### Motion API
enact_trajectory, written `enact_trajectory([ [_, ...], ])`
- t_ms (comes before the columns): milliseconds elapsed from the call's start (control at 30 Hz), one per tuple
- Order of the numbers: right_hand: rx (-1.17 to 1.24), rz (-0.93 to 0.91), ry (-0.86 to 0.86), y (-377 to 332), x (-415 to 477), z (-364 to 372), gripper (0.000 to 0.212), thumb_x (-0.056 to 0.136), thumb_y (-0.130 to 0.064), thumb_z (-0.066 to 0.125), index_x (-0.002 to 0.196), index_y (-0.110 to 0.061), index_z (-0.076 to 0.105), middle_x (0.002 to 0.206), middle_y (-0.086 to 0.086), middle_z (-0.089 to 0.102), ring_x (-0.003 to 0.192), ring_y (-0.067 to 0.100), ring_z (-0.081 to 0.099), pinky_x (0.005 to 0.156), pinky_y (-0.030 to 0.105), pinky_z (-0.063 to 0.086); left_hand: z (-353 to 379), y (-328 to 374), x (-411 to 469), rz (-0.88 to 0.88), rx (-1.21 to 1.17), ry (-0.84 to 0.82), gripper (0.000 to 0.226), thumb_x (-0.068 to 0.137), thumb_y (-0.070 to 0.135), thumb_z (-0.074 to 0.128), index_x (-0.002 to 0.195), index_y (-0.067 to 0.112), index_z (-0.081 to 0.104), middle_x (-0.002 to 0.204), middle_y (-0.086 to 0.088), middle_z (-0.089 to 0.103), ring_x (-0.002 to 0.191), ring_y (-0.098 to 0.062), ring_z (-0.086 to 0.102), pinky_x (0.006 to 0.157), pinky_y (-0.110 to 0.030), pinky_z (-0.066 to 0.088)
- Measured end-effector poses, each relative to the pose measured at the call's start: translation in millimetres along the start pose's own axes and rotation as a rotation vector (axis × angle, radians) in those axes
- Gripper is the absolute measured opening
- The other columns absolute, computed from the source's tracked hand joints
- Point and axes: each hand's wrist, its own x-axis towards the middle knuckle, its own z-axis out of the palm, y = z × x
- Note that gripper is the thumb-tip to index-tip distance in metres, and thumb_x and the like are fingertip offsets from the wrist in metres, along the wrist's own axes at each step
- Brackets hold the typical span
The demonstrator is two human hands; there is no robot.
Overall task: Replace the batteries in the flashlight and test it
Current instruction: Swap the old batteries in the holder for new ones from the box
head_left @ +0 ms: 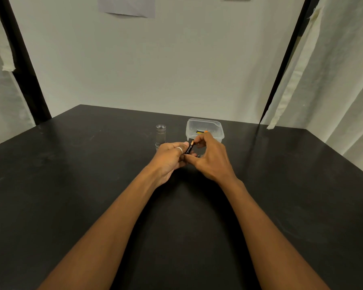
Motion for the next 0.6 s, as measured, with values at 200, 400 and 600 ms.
enact_trajectory([
  [200, -0.021, -0.043, 0.052, -1, 2, 3, 0.048, 0.071, -0.031, 0.089, 0.103, -0.027, 0.054, 0.107, -0.008, 0.063, 0.101, 0.005, 0.058, 0.072, 0.021, 0.052, 0, 1, 0, -0.003, -0.003, 0.047, 0.027, 0.106, 0.017, 0.052, 0.111, -0.002, 0.07, 0.099, -0.02, 0.072, 0.091, -0.019, 0.075, 0.075, -0.027, 0.061],
  [400, 0.051, -0.015, 0.045, -5, 3, -2, 0.046, 0.071, -0.024, 0.093, 0.103, -0.021, 0.061, 0.103, -0.007, 0.067, 0.095, 0.0, 0.06, 0.079, 0.005, 0.044, 0, 0, 2, 0.005, 0.002, 0.072, 0.03, 0.106, 0.015, 0.051, 0.109, -0.01, 0.068, 0.096, -0.02, 0.067, 0.09, -0.023, 0.069, 0.079, -0.028, 0.062],
  [600, 0.367, 0.153, 0.088, -9, 5, -10, 0.018, 0.083, -0.011, 0.084, 0.095, -0.012, 0.07, 0.087, -0.002, 0.075, 0.081, 0.008, 0.073, 0.072, 0.021, 0.058, 1, -1, 0, 0.022, 0.032, 0.054, 0.025, 0.106, 0.013, 0.052, 0.105, -0.002, 0.073, 0.106, -0.022, 0.074, 0.095, -0.023, 0.075, 0.078, -0.026, 0.061],
])
